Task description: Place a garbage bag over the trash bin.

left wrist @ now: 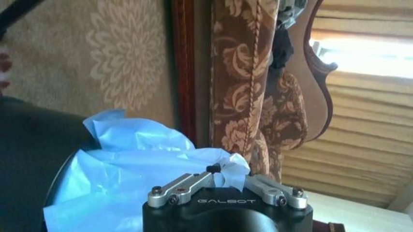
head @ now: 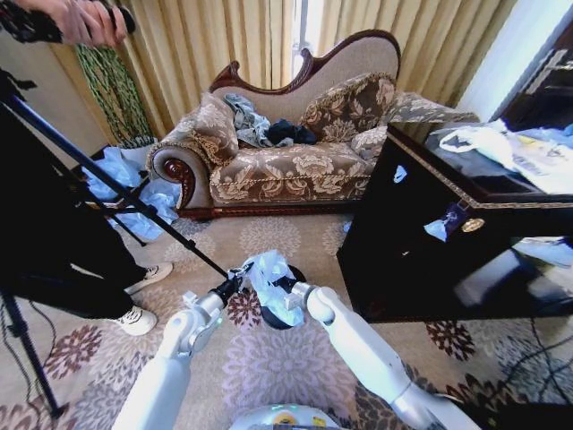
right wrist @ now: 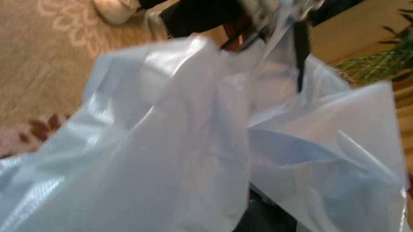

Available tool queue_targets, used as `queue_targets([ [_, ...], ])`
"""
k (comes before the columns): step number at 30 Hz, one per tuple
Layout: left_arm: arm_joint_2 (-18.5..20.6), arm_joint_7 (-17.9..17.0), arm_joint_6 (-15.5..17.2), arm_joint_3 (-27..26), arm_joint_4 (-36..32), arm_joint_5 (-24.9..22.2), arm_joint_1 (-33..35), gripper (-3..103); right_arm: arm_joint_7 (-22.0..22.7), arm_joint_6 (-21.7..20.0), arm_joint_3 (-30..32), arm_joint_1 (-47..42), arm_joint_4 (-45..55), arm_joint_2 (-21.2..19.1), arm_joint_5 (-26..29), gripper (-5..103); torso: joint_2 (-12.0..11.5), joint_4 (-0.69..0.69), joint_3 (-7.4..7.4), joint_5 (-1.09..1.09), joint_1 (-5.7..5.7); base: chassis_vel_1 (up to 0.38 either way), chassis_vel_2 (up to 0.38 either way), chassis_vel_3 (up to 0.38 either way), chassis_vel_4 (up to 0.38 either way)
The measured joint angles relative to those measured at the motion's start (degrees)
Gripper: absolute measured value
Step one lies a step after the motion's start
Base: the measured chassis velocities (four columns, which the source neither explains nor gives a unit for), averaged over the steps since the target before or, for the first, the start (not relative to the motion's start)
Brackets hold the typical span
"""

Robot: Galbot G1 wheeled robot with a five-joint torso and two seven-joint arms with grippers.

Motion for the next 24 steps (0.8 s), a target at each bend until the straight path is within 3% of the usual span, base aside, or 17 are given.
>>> queue_targets([
  [10, 0.6, 0.3, -0.2, -1.7, 0.2, -0.2, 0.4, 0, -2.4, 1.8, -1.3, 3.5, -1.5, -1.9, -5.2, -3, 0.0, 0.00, 0.00, 0.00, 0.00, 0.000, 0.000, 0.000, 0.000],
  [13, 0.5, 0.4, -0.3, -1.5, 0.8, 0.2, -0.2, 0, -3.3, 1.7, -2.1, 4.5, -0.8, -2.9, -5.1, 12, 0.0, -0.01, 0.00, 0.01, 0.00, 0.000, 0.000, 0.000, 0.000],
  [17, 0.4, 0.4, -0.4, -1.1, 1.5, 0.6, -1.0, 0, -4.0, 1.5, -2.4, 5.3, -0.5, -3.2, -4.9, 22, 0.0, 0.00, 0.00, 0.00, 0.00, 0.000, 0.000, 0.000, 0.000],
  [20, 0.6, 0.4, -0.4, -0.6, 2.5, 0.7, -2.2, 0, -4.7, 1.5, -2.8, 6.2, -0.4, -3.9, -4.9, 38, 0.0, 0.00, 0.00, 0.00, 0.00, 0.000, 0.000, 0.000, 0.000],
  [22, 0.7, 0.4, -0.4, -0.4, 2.7, 0.7, -2.6, 0, -4.8, 1.6, -2.8, 6.4, -0.6, -4.0, -5.0, 38, 0.0, 0.00, 0.00, 0.01, 0.00, 0.000, 0.000, 0.000, 0.000],
  [24, 1.0, 0.4, -0.3, 0.1, 3.2, 0.5, -3.5, 0, -5.1, 1.8, -2.5, 6.5, -1.0, -4.1, -5.9, 49, 0.0, 0.00, 0.00, 0.01, 0.00, 0.000, 0.000, 0.000, 0.000],
])
